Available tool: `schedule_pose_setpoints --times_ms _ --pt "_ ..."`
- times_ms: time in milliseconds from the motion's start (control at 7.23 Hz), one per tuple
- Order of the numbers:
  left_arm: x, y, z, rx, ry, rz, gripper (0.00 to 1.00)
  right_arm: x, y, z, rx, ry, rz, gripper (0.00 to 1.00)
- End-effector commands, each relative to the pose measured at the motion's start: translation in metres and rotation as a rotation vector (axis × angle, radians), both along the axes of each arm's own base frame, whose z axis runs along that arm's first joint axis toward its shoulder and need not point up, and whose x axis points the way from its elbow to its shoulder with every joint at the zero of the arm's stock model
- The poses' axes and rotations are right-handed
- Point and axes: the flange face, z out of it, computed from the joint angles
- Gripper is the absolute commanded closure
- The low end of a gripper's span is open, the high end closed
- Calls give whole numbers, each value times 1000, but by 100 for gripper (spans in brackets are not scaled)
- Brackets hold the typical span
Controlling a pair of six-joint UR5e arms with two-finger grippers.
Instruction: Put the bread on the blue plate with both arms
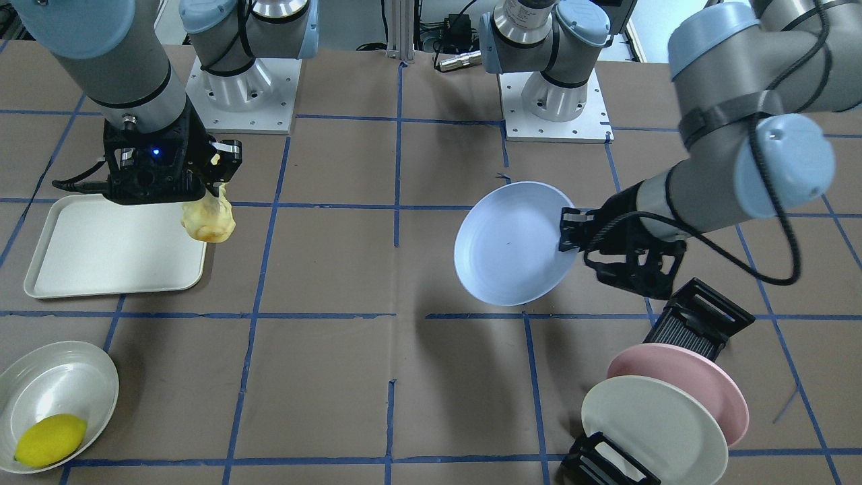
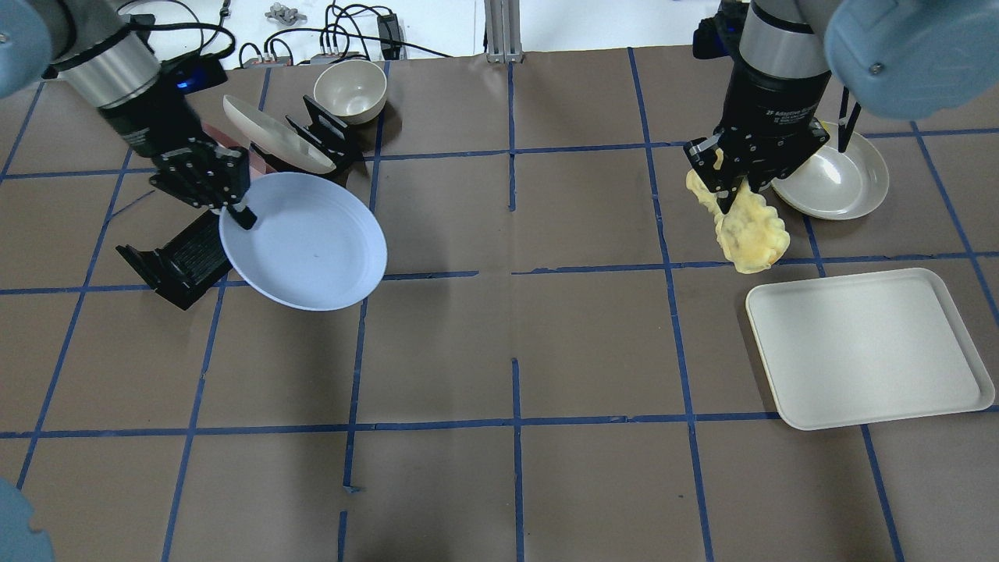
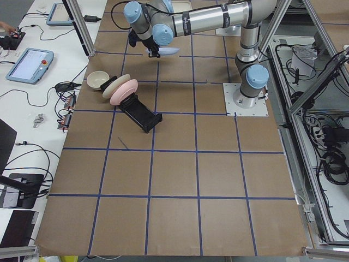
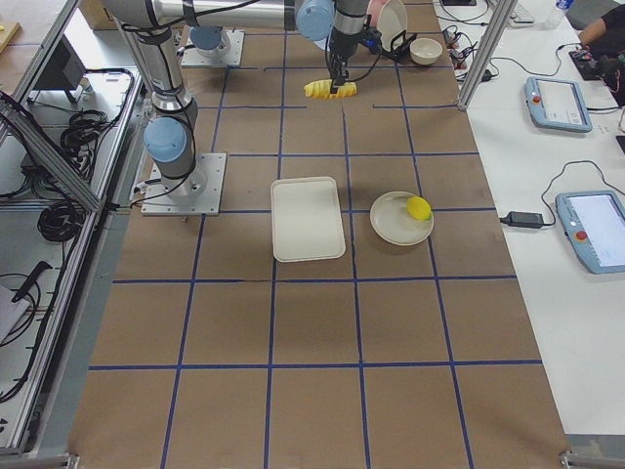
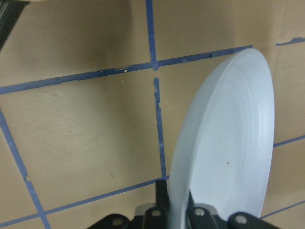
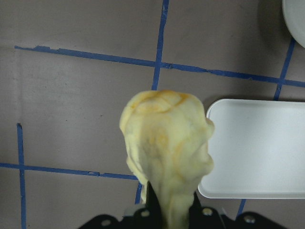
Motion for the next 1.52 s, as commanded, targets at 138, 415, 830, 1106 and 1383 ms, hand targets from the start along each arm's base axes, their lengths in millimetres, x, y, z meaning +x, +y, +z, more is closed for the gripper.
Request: schedule_pose_setpoints --times_ms 138,415,830,1106,1383 --pt "-105 -17 -68 -86 63 -55 99 0 1 -2 4 0 2 72" --pt "-135 -21 -96 -88 87 -73 99 0 1 -3 6 0 4 72" --pt "-140 -19 -122 -71 129 -51 99 0 2 -2 6 -1 -1 72" --pt "-139 -16 -136 -90 125 -36 67 4 3 -2 6 -12 -6 72" --pt "-138 -19 -137 -154 117 18 0 51 -13 -19 -19 -35 3 71"
